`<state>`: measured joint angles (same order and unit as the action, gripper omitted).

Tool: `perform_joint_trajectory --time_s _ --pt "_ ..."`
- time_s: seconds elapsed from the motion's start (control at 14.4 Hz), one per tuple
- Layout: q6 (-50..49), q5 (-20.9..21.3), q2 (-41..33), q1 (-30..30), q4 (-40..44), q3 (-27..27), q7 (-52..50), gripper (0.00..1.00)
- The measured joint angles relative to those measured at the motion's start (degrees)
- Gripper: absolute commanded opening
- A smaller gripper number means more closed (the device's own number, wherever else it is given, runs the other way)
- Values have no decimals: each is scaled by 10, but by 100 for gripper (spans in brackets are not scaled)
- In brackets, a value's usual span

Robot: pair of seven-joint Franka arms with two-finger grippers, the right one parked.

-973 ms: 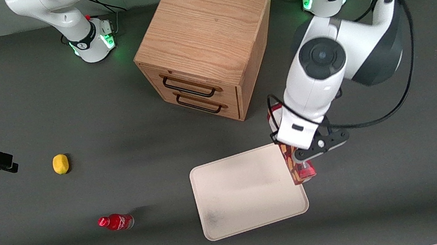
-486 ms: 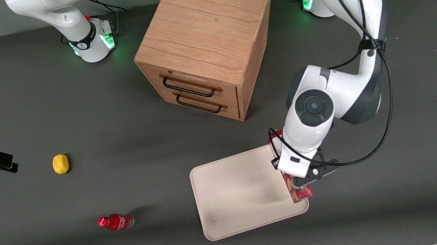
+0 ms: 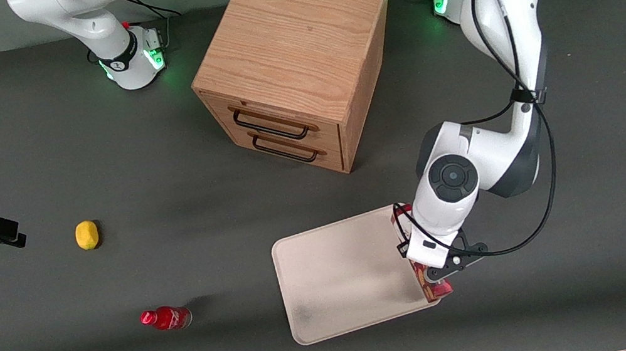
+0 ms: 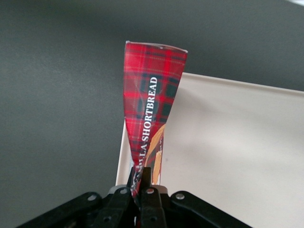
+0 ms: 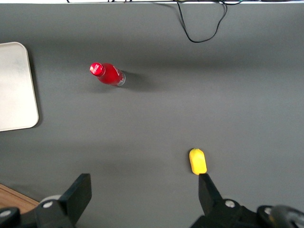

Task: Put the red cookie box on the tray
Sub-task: 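Lower the red box onto the tray and open the left gripper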

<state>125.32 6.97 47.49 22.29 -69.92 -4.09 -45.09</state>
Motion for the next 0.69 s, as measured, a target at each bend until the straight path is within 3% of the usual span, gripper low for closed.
perform_joint_trajectory --time_s 0.28,0.69 --pt "28 34 18 2 -2 -1 -35 0" --pt "33 38 22 10 -2 -3 -47 0"
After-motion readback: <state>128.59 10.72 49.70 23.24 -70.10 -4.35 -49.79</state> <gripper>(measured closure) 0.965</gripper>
